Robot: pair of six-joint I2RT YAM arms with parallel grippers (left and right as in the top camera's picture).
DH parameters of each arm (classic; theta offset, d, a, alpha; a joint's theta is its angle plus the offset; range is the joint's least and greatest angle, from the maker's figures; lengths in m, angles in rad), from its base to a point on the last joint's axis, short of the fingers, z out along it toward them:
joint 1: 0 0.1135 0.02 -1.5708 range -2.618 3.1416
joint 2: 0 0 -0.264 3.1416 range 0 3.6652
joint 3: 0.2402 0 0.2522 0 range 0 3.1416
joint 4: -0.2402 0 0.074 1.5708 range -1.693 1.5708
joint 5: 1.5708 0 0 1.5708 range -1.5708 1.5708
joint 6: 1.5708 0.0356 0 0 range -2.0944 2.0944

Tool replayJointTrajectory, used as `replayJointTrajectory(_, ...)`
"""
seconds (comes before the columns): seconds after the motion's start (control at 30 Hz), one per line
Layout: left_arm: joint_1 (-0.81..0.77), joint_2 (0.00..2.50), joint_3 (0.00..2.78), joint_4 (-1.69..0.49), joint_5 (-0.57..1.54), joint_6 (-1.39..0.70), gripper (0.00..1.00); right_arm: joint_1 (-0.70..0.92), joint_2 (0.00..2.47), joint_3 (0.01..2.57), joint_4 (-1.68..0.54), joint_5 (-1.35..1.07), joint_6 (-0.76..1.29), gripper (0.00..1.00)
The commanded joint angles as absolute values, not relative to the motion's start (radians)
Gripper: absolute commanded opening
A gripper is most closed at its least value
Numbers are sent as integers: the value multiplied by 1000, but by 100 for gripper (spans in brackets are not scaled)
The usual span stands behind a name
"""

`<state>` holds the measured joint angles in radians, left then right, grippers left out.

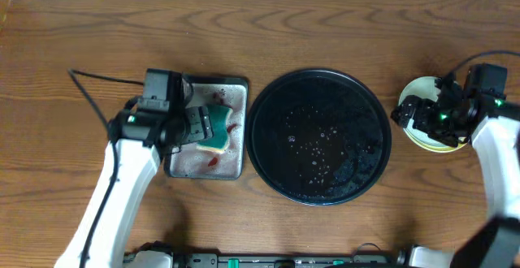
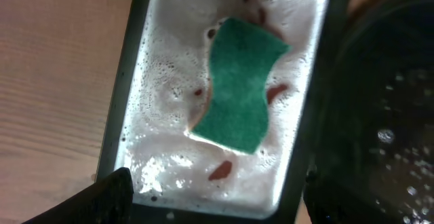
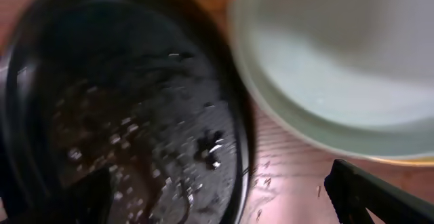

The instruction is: Clean dirty plates on tray and stack at the side

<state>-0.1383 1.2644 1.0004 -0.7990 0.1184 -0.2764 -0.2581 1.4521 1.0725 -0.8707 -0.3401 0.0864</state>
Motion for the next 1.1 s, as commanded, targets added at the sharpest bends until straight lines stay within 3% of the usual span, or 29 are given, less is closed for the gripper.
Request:
replayJointTrajectory(0.0, -135, 1117, 908, -791, 146, -240, 81, -221, 1293, 1084, -914, -303, 34, 99)
replayJointTrajectory(0.17, -135, 794, 748, -758, 138, -243, 82, -168, 1075, 1050, -939, -303, -63, 99)
replayJointTrajectory(0.43, -135, 458, 701, -781, 138, -252, 82, -128, 860, 1012, -980, -290, -31, 99)
replayJointTrajectory(1.07, -135, 405, 701, -785, 138, -252, 83, -129, 842, 1012, -1069, -206, -61, 99)
